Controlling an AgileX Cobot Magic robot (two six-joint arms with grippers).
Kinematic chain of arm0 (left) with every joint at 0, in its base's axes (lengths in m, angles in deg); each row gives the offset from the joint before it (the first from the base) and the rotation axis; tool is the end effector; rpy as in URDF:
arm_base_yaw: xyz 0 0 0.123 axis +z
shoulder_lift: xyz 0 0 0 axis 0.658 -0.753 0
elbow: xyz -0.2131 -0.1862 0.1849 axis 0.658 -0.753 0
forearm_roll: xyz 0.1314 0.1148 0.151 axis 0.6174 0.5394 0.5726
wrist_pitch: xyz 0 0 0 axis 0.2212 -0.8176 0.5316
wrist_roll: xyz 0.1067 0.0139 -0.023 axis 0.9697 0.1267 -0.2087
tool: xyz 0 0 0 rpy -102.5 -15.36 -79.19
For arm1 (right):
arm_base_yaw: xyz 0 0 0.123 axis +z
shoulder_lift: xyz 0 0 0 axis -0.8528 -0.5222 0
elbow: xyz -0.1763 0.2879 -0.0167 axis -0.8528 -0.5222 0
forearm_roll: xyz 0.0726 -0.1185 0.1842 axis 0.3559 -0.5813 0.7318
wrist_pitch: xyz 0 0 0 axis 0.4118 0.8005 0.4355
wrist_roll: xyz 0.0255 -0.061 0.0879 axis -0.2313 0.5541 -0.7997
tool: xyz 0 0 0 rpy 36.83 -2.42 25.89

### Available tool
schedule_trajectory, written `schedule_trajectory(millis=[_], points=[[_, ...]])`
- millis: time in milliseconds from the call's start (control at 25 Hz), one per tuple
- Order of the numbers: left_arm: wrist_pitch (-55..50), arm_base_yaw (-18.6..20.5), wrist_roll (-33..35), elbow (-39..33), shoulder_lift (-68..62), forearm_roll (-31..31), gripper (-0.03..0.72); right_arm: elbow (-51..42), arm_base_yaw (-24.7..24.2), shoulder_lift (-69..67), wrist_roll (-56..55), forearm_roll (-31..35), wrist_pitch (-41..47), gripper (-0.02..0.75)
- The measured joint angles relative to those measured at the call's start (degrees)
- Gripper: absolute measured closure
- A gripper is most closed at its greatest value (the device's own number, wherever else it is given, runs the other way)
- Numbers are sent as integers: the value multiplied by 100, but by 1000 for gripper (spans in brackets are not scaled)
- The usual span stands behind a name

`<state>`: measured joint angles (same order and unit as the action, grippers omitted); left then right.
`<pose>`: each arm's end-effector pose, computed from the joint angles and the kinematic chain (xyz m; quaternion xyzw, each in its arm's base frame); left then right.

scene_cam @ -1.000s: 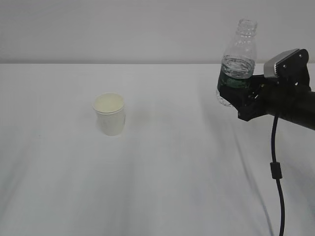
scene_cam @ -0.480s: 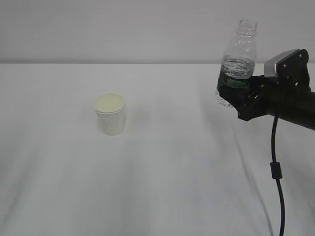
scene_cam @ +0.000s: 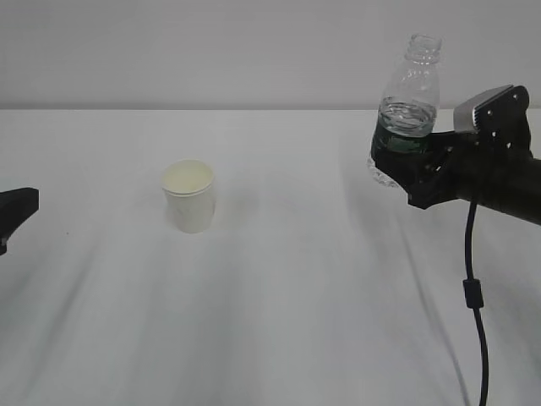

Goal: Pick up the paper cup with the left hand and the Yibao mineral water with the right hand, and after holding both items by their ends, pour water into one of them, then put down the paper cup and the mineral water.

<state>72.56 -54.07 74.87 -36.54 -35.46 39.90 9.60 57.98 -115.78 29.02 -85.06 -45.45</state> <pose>0.1724 -0.0393 0.2785 0.1035 0.8191 -0.0548 0.5615 0.3575 0.0597 0.2255 -0.2596 0.7357 0.1725 0.6013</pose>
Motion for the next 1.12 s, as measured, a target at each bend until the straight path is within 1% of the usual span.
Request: schedule_trajectory(millis=[160,280,440,560,720,840,1120], points=[[464,-11,-117,0,-542,52,141,0,0,0,-12,-4,-34,276],[720,-154,-169,0,-876,90,141,-9,0,0,-12,-4,-44,276],[1311,-331,-208,0,-1493,224,141,-9,0,0,-12,-4,-56,276],[1801,-365,-377,0,-2119,402,141,-9,0,0,-1,-4,-56,276],[2741,-378,-607,0,-2841,673,141,-9,0,0,59,-4,-56,276],[3318,-378,-641,10,-3193,720,141,-9,0,0,82,-4,-56,276],[4272,-378,-651,19,-3956,926,141,-9,0,0,126,-13,-56,276]])
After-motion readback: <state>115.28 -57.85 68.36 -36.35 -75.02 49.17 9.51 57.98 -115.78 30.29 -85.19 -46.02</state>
